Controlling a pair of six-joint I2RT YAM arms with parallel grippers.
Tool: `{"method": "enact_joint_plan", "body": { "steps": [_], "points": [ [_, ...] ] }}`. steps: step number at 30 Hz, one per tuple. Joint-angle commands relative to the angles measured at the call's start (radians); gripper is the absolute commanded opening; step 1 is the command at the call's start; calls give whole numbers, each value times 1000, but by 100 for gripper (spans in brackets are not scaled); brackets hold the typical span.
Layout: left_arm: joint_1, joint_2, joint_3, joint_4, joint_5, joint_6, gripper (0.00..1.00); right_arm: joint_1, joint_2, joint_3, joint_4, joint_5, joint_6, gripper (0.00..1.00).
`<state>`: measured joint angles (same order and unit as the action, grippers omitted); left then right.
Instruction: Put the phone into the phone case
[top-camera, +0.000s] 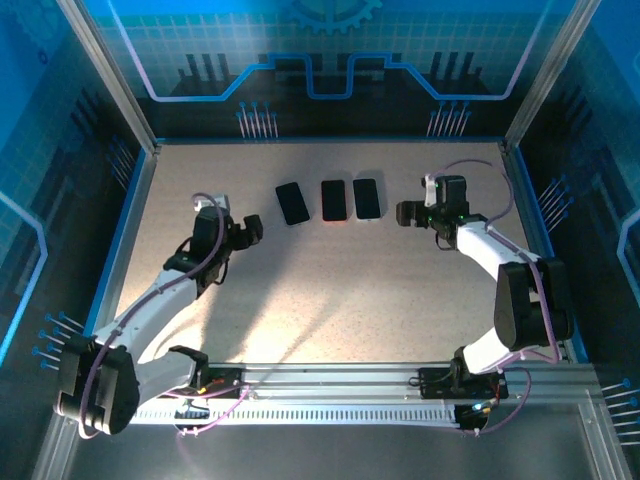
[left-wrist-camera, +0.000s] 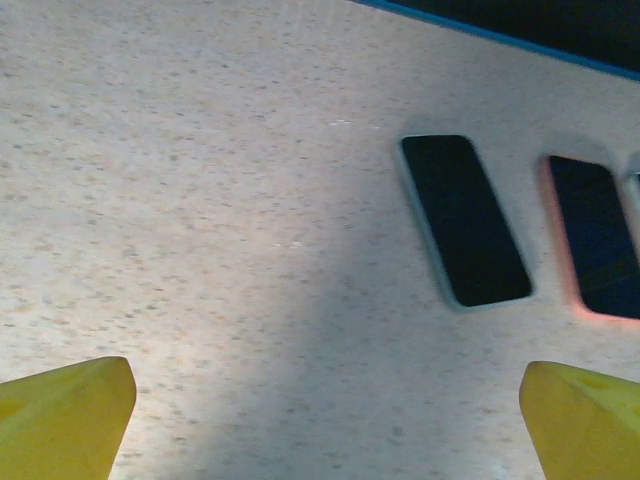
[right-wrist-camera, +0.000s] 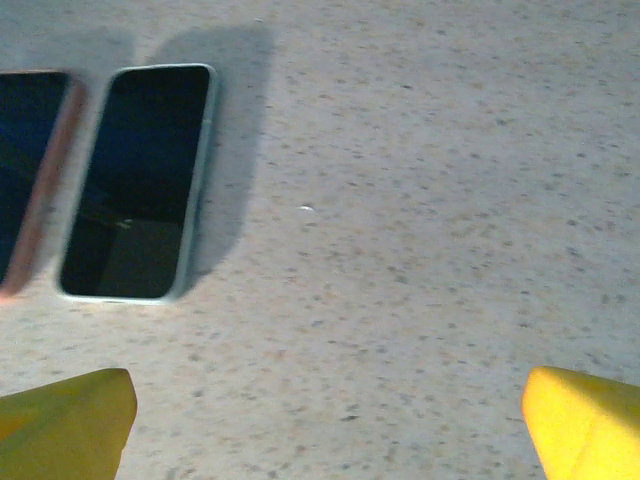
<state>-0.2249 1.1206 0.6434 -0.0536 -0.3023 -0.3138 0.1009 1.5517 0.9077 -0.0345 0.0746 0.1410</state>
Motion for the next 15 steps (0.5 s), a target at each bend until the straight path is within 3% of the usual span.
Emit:
{"method": "enact_joint_plan", "body": {
  "steps": [1, 5, 9, 15],
  "points": [
    [59, -11, -48, 89, -49, 132, 99, -13, 10, -13, 128, 106, -77, 100],
    [138, -1, -111, 208, -30, 166, 99, -19, 17, -23, 185, 147, -134, 100],
    [182, 65, -163, 387, 6, 219, 99, -28, 25, -9, 182, 114, -145, 100],
    [192, 217, -180, 601, 53, 263, 99, -28, -39, -149, 419, 100, -201, 100]
  ]
}}
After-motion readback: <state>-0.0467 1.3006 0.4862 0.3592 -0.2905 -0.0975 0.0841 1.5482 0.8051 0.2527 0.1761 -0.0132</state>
